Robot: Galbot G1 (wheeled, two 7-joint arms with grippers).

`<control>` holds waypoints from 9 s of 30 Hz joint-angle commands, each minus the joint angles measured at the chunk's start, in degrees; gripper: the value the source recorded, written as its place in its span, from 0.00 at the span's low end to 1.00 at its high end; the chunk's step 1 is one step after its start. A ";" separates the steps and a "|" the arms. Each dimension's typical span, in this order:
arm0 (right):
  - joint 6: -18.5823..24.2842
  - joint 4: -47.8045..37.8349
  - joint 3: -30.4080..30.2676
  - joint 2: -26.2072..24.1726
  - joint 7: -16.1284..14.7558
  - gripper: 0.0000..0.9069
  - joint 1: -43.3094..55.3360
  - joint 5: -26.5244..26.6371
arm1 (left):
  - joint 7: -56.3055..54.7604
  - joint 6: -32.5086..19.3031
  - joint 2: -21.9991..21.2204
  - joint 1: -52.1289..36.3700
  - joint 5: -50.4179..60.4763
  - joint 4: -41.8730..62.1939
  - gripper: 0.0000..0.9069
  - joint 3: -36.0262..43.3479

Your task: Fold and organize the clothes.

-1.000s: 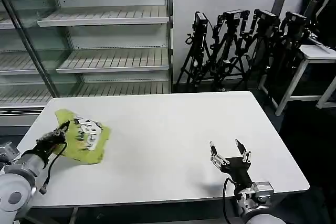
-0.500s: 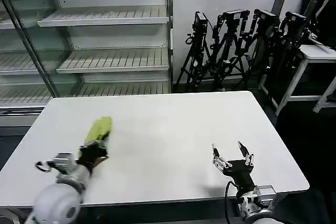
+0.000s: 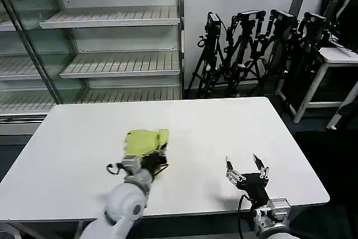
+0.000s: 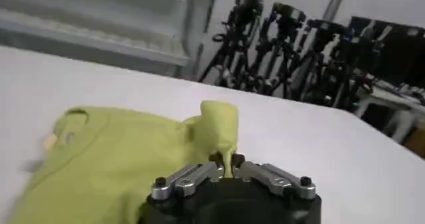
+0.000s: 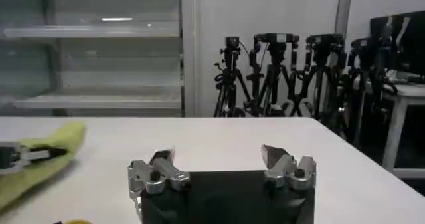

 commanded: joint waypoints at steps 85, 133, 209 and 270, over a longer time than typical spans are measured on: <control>2.09 0.87 3.57 3.96 0.14 1.00 -3.18 -1.04 | 0.46 1.84 5.87 -14.07 -0.31 -2.00 0.04 5.46; 4.07 -0.66 3.33 1.61 -0.24 1.00 -4.37 -1.37 | 16.16 2.94 31.86 0.39 29.54 -12.34 0.04 -10.15; 4.50 4.43 3.21 3.21 1.29 1.00 -5.68 -4.60 | -5.74 3.05 5.34 -3.96 -25.21 3.09 1.00 -4.19; 4.93 7.46 4.27 3.85 1.29 1.00 -8.22 -4.96 | -8.04 -0.83 0.48 -4.28 -13.48 2.60 0.07 -0.32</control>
